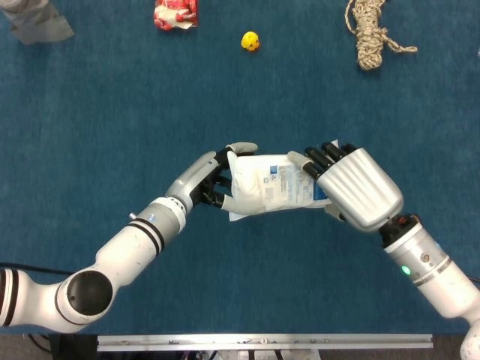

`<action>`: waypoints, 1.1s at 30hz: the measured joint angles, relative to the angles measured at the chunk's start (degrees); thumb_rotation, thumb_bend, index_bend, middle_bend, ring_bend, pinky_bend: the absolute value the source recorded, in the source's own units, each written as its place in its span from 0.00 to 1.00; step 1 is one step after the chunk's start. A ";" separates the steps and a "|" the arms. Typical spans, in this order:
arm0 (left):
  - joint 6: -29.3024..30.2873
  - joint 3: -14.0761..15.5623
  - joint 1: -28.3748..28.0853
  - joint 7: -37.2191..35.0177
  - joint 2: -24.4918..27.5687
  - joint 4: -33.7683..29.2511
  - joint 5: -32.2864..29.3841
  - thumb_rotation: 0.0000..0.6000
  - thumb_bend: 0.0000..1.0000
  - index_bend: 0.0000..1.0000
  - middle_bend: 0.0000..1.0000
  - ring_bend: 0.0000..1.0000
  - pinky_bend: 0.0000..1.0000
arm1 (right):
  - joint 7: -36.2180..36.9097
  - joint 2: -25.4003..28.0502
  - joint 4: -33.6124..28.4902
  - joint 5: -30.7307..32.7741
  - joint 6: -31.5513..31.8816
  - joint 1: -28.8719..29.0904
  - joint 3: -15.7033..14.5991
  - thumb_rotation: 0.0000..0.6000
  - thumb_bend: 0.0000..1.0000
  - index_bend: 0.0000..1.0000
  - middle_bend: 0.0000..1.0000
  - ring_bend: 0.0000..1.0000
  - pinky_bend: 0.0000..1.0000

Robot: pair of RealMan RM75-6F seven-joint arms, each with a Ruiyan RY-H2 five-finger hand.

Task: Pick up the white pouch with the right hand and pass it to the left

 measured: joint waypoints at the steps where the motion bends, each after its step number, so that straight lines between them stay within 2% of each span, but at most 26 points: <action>1: 0.06 0.00 -0.11 -0.02 -0.14 0.08 -0.10 0.97 0.00 0.12 0.11 0.15 0.32 | -0.08 -0.14 0.07 0.02 -0.01 0.06 -0.02 1.00 0.00 0.40 0.50 0.54 0.59; 5: 1.23 0.02 -0.56 -0.01 -0.99 0.43 -0.92 1.00 0.00 0.15 0.16 0.21 0.35 | -0.35 -0.62 0.28 0.09 0.13 0.25 -0.03 1.00 0.00 0.40 0.50 0.54 0.59; 11: 6.42 -0.39 -1.10 0.22 -2.83 0.50 -3.54 1.00 0.00 0.28 0.29 0.35 0.47 | -0.27 -0.88 0.22 -0.32 0.77 0.27 -0.09 1.00 0.00 0.40 0.50 0.54 0.59; 23: 17.81 -2.68 -0.68 1.50 -7.88 0.61 -7.49 1.00 0.00 0.58 0.67 0.64 0.73 | -0.33 -1.39 0.32 -1.27 1.21 0.36 -0.58 1.00 0.00 0.40 0.50 0.54 0.59; 33: 22.81 -5.14 0.09 4.53 -11.45 1.47 -10.47 1.00 0.02 0.72 0.83 0.76 0.87 | -0.99 -1.95 0.83 -1.32 1.42 0.35 -0.81 1.00 0.00 0.40 0.50 0.54 0.59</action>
